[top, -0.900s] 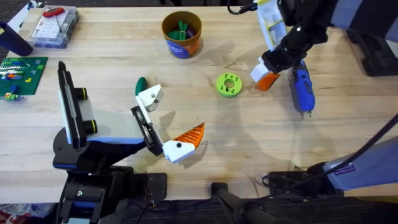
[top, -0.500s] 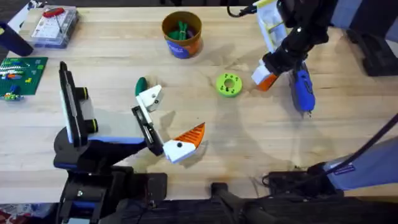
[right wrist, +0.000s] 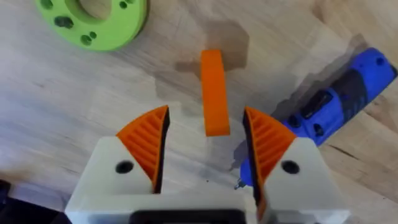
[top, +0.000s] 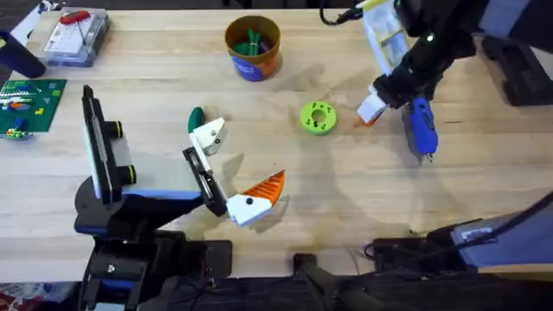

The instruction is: Pick up the gripper from the table and insert it into the empty holder that is missing its gripper. Then pick up a screw, insert it into the mounting hole, and use the screwdriver to tighten it. Finally, clean up the table by picking up the vegetable and placing it into the bucket.

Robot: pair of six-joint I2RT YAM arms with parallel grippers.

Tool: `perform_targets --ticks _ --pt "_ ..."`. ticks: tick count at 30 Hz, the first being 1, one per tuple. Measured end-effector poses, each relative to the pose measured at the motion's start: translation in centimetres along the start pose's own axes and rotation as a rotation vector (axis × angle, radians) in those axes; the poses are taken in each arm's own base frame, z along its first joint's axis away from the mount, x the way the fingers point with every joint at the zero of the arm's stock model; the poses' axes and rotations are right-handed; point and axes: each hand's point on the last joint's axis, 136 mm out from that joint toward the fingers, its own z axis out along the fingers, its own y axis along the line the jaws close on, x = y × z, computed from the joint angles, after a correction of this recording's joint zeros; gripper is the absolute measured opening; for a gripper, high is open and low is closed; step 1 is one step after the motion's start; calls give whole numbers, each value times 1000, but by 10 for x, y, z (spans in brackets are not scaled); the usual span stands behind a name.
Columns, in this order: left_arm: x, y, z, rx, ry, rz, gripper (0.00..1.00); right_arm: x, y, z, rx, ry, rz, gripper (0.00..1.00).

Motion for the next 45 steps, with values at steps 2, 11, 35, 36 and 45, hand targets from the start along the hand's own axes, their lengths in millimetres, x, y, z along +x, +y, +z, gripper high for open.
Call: perform_targets --ticks 2,11,35,36,45 --pt "0 0 0 0 0 0 990 -2 -1 -2 4 -10 -6 664" --pt "0 0 0 0 0 0 990 -3 -3 2 2 -4 -36 664" --pt "0 0 0 0 0 0 990 -2 -3 21 -65 33 -78 90" --pt "0 0 0 0 0 0 990 -2 -3 21 -66 32 -78 29" --pt "0 0 0 -1 0 0 990 -2 -3 21 -65 31 -84 9"
